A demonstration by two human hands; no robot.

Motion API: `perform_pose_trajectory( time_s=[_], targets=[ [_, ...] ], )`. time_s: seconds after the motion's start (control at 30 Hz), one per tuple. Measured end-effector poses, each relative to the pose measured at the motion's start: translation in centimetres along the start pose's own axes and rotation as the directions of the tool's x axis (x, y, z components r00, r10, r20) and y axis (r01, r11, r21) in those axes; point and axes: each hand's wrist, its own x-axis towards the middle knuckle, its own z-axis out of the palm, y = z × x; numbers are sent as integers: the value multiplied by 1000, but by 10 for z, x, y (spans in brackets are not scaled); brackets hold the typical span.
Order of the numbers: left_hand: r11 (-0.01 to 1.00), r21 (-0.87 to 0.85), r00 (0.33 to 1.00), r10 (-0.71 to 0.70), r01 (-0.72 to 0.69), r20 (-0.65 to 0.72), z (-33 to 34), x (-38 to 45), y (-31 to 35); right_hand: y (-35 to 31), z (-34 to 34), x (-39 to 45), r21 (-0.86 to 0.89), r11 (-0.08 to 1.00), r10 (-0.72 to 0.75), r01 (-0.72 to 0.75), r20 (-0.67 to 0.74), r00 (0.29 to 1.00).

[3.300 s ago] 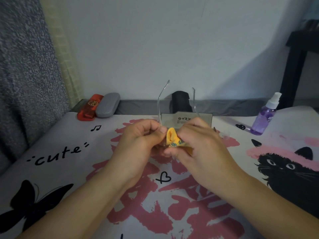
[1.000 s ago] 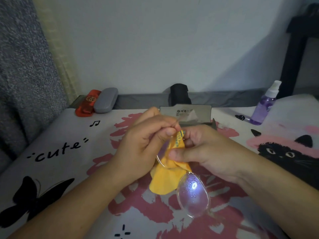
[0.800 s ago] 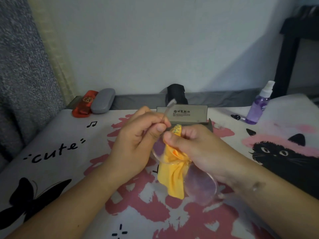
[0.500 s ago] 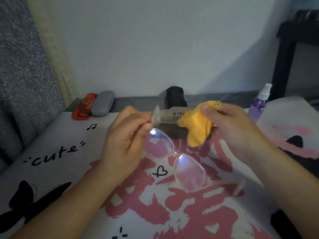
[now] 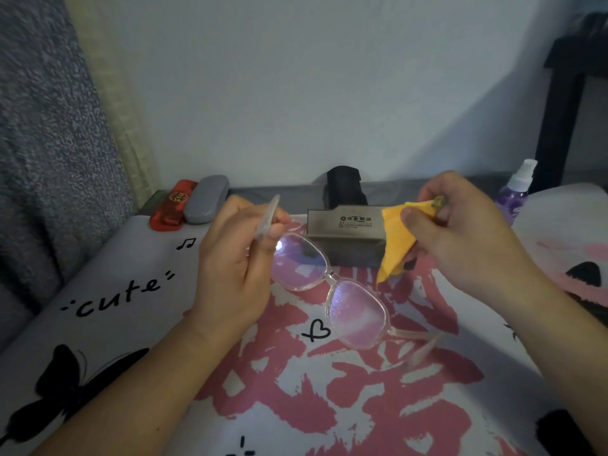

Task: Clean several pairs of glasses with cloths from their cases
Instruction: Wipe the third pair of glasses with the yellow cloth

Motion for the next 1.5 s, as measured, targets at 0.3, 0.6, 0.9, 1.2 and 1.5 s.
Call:
perform_pose_trajectory(
  time_s=[0.3, 0.6, 0.9, 1.2, 1.5],
  targets=[
    [986, 114, 992, 125, -126, 12, -1, -2, 10, 4, 2, -1, -184, 977, -121, 104, -82, 989],
    [972, 128, 980, 196, -196, 9, -2, -1, 16, -13, 8, -14, 57, 992, -106, 110, -65, 992],
    [999, 21, 999, 41, -41, -10, 0, 0, 4, -10, 5, -9, 628, 672, 97, -392, 449, 888],
    [999, -18, 999, 28, -28, 22, 2, -1, 3, -10, -2, -6, 664, 662, 105, -347, 376, 921],
    [999, 21, 999, 43, -43, 18, 0, -1, 1, -13, -8, -5, 329, 941, 41, -74, 108, 993]
  ],
)
